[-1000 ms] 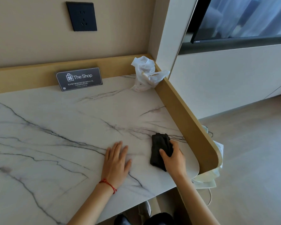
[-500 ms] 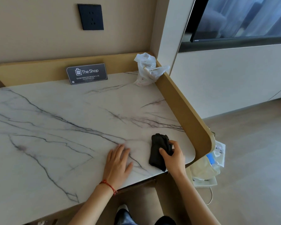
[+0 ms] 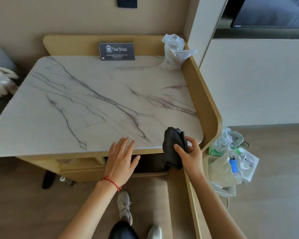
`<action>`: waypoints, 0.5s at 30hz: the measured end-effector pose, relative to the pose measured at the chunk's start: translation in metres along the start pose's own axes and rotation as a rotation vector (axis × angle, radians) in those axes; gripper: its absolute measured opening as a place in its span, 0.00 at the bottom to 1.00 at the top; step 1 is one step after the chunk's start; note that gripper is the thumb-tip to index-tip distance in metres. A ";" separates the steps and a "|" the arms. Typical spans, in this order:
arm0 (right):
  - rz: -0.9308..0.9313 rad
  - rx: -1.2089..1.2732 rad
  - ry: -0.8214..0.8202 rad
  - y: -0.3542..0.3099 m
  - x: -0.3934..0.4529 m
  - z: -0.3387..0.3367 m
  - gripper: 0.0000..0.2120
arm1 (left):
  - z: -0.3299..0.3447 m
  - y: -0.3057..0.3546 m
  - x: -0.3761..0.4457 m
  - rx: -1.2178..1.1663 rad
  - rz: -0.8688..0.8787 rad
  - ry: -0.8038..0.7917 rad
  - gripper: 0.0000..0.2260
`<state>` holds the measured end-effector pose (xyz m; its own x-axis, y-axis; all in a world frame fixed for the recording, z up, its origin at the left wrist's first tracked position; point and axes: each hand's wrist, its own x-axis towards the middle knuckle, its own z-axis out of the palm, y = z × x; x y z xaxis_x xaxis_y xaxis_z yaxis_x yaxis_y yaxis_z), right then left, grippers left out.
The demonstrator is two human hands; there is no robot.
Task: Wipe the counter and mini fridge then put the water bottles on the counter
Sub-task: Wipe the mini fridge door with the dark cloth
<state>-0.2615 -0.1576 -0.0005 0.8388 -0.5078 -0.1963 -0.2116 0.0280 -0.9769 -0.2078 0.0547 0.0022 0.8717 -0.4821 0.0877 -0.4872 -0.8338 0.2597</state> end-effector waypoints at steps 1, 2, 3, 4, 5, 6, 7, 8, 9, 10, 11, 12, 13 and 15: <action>0.001 0.020 -0.009 0.002 -0.006 -0.001 0.13 | -0.001 0.001 -0.009 0.007 -0.007 0.008 0.24; -0.001 0.037 -0.018 0.004 -0.012 -0.001 0.13 | -0.002 0.003 -0.017 0.013 -0.011 0.011 0.24; -0.001 0.048 -0.027 0.006 -0.018 -0.001 0.14 | -0.003 0.004 -0.024 0.018 -0.012 0.013 0.24; -0.001 0.056 -0.033 0.009 -0.025 -0.001 0.14 | -0.003 0.005 -0.031 0.019 -0.010 0.014 0.24; -0.002 0.062 -0.037 0.011 -0.032 -0.001 0.14 | -0.003 0.005 -0.036 0.017 -0.006 0.015 0.24; -0.008 0.066 -0.040 0.013 -0.038 0.000 0.14 | -0.003 0.004 -0.041 0.018 -0.003 0.015 0.23; -0.015 0.068 -0.046 0.015 -0.043 0.000 0.14 | -0.002 0.003 -0.045 0.021 0.002 0.022 0.22; -0.020 0.066 -0.050 0.017 -0.048 0.002 0.14 | 0.000 0.001 -0.048 0.021 0.007 0.035 0.21; -0.024 0.062 -0.050 0.019 -0.052 0.002 0.14 | 0.002 0.000 -0.051 0.014 0.010 0.050 0.19; -0.027 0.057 -0.044 0.021 -0.055 0.003 0.14 | 0.003 -0.002 -0.053 0.001 0.011 0.055 0.18; -0.030 0.050 -0.037 0.023 -0.058 0.005 0.14 | 0.005 -0.005 -0.056 -0.012 0.015 0.056 0.19; -0.031 0.041 -0.031 0.026 -0.061 0.008 0.14 | 0.006 -0.009 -0.058 -0.022 0.024 0.056 0.19; -0.029 0.031 -0.028 0.028 -0.064 0.010 0.14 | 0.007 -0.013 -0.061 -0.027 0.034 0.061 0.20; -0.019 0.017 -0.021 0.034 -0.071 0.016 0.16 | 0.009 -0.023 -0.067 -0.037 0.055 0.065 0.20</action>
<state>-0.3207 -0.1067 -0.0214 0.8528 -0.4905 -0.1791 -0.1872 0.0331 -0.9818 -0.2556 0.1040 -0.0180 0.8460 -0.5073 0.1645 -0.5330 -0.7957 0.2877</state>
